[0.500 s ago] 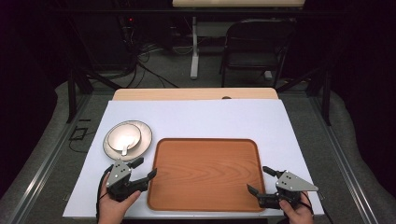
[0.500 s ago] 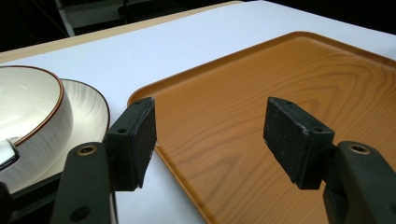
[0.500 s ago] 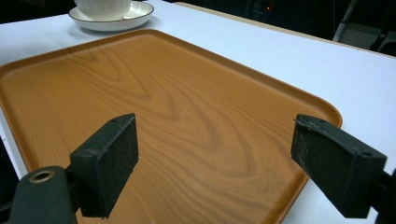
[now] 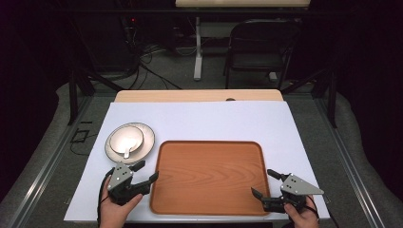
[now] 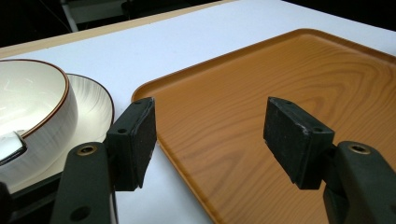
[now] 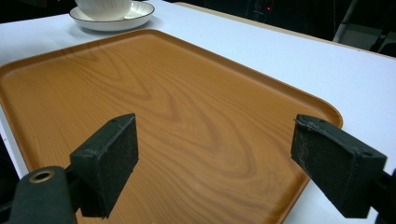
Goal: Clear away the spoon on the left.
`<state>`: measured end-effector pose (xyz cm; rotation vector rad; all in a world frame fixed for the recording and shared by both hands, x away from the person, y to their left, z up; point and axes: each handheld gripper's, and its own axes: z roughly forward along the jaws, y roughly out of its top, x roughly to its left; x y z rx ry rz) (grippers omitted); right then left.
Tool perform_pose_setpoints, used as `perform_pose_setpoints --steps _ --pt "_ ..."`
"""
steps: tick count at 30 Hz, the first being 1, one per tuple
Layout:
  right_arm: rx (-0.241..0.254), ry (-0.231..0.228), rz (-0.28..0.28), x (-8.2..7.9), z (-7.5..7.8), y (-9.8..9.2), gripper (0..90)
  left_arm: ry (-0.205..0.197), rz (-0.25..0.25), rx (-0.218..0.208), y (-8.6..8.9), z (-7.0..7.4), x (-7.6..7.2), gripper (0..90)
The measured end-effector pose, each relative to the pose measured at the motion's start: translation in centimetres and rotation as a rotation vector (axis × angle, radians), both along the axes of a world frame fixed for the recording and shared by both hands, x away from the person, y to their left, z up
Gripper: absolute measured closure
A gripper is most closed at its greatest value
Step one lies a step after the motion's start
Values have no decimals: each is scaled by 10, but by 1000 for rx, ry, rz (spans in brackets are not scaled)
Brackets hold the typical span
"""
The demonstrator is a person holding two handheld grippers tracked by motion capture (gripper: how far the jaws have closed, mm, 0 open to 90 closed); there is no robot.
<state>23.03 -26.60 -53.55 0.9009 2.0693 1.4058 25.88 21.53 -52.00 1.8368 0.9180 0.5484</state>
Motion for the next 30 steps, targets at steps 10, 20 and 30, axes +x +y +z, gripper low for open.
perform_pose_setpoints --steps 10,20,30 --pt "1 4 0 0 0 0 144 -2 34 -5 2 1 0 366" --pt "2 6 0 0 0 0 144 30 71 -49 5 3 0 399" --pt "3 7 -5 1 0 1 144 69 97 -13 5 13 6 494"
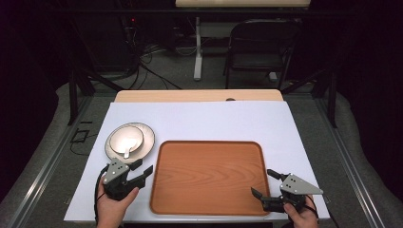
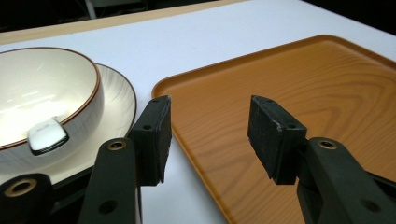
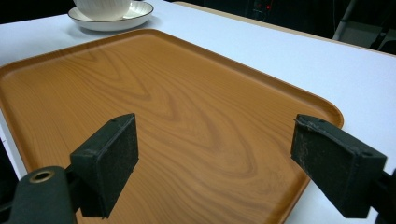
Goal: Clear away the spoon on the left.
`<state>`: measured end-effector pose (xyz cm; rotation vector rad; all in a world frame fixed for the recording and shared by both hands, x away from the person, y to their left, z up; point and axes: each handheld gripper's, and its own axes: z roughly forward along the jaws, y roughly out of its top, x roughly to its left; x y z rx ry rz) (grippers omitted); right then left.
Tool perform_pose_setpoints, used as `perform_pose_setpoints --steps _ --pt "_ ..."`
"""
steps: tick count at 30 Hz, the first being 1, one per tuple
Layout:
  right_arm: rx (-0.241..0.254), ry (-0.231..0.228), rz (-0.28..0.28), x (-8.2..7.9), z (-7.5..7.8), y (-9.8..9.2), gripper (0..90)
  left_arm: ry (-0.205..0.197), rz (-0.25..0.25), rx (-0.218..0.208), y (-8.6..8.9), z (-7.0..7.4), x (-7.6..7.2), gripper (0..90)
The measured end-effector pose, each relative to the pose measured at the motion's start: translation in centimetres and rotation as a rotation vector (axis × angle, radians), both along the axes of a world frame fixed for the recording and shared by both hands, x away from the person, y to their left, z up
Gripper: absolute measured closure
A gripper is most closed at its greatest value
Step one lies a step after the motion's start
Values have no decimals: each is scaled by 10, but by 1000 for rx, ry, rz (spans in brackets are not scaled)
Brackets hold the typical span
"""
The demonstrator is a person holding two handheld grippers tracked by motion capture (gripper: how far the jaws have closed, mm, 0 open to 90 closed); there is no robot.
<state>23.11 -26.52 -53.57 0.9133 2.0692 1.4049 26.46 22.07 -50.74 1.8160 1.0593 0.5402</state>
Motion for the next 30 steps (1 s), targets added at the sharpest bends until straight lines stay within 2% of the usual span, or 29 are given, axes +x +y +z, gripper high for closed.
perform_pose_setpoints --steps 2,4,6,8,11,14,17,21,26,30 --pt "-4 -1 2 0 0 1 144 14 10 -18 0 1 2 491" --pt "-5 -1 3 0 0 1 144 19 23 -11 0 1 5 474" --pt "-2 0 3 0 0 1 144 29 28 -23 1 1 7 477" --pt "-1 0 2 0 0 1 144 40 19 -49 3 2 9 508" --pt "-1 0 2 0 0 0 144 46 18 -57 3 4 10 557" --pt "-3 -1 3 0 0 1 144 25 29 -39 3 7 11 619" --pt "-2 1 2 0 0 1 144 19 33 -40 5 10 13 681" --pt "-2 -2 2 0 0 1 144 14 57 -18 7 12 16 778" --pt "-1 0 2 0 0 1 144 19 88 3 9 11 19 882" --pt "-2 0 3 0 0 1 144 35 107 19 10 10 21 900"
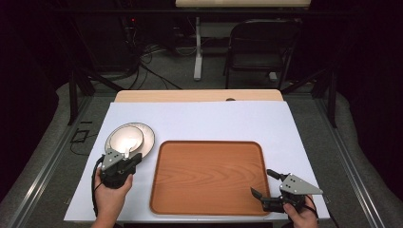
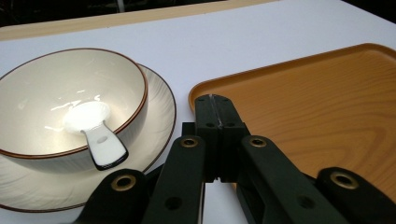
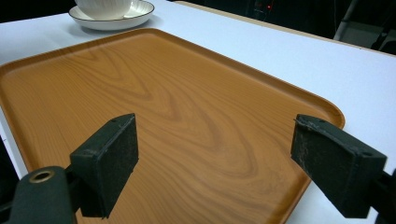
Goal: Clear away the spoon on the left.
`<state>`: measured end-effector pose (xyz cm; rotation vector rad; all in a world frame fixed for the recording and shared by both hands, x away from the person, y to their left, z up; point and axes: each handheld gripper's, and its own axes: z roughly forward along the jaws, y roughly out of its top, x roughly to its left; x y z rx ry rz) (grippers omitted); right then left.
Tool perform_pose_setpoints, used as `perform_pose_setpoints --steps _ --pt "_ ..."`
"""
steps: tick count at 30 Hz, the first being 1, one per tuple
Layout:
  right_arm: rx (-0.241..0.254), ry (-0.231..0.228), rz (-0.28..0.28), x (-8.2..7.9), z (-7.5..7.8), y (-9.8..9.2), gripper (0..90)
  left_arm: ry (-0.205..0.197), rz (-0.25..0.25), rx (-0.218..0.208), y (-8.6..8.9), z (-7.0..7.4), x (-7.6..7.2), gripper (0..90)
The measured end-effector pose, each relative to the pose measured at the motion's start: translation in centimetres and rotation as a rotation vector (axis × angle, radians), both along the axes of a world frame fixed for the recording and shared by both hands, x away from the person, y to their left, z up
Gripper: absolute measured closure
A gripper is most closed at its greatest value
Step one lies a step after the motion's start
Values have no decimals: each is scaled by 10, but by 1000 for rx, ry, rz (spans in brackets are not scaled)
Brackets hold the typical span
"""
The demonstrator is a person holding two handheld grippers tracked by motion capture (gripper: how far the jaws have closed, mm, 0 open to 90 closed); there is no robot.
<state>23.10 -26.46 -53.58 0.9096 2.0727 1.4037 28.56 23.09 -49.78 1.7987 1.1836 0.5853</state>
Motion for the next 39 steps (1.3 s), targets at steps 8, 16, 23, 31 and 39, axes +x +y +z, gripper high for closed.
perform_pose_setpoints --steps 8,16,23,31,39 --pt "0 -2 1 0 0 0 144 14 38 10 4 -5 4 900" --pt "-1 -3 1 0 0 0 144 25 78 18 10 -10 7 900" --pt "-2 -3 1 0 0 0 144 34 117 26 20 -12 9 900" --pt "-1 -3 0 0 0 0 144 39 143 27 29 -12 9 900" --pt "0 -3 1 0 0 0 144 39 160 64 38 -11 9 900"
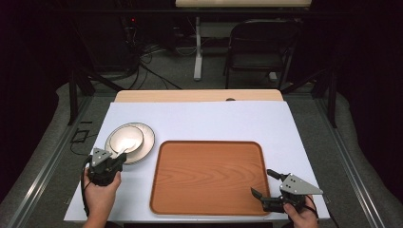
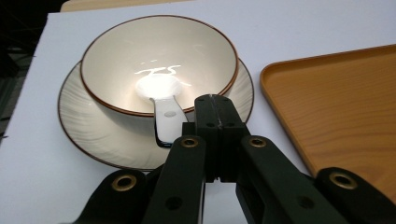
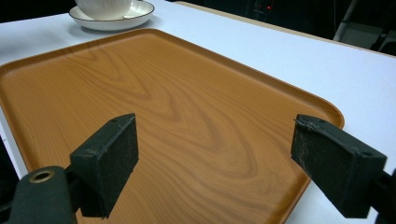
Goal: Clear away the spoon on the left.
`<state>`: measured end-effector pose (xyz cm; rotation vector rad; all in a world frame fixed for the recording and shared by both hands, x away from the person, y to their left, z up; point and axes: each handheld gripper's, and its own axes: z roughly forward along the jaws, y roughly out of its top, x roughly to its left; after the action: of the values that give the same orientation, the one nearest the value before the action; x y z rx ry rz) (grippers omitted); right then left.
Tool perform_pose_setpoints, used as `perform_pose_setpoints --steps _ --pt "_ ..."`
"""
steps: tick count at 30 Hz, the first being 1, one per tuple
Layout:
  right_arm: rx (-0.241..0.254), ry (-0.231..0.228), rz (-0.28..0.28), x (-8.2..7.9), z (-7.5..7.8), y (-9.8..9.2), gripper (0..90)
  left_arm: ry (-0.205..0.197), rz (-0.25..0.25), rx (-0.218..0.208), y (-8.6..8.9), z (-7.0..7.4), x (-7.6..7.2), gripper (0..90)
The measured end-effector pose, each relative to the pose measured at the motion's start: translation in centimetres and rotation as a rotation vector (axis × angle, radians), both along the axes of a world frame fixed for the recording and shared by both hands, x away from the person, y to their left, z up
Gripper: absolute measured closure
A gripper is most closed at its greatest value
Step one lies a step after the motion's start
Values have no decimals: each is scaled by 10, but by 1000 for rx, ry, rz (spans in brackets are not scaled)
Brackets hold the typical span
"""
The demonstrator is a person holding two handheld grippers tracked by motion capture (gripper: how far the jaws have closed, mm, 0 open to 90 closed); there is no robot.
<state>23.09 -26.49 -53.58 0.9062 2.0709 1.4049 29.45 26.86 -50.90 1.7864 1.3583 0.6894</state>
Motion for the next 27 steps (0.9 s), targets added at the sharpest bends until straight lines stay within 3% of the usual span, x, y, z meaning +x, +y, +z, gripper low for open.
perform_pose_setpoints --steps 12,27 --pt "-3 4 0 0 0 1 144 1 86 11 31 0 7 900" --pt "-3 5 0 1 0 1 144 -2 175 2 53 3 35 900"
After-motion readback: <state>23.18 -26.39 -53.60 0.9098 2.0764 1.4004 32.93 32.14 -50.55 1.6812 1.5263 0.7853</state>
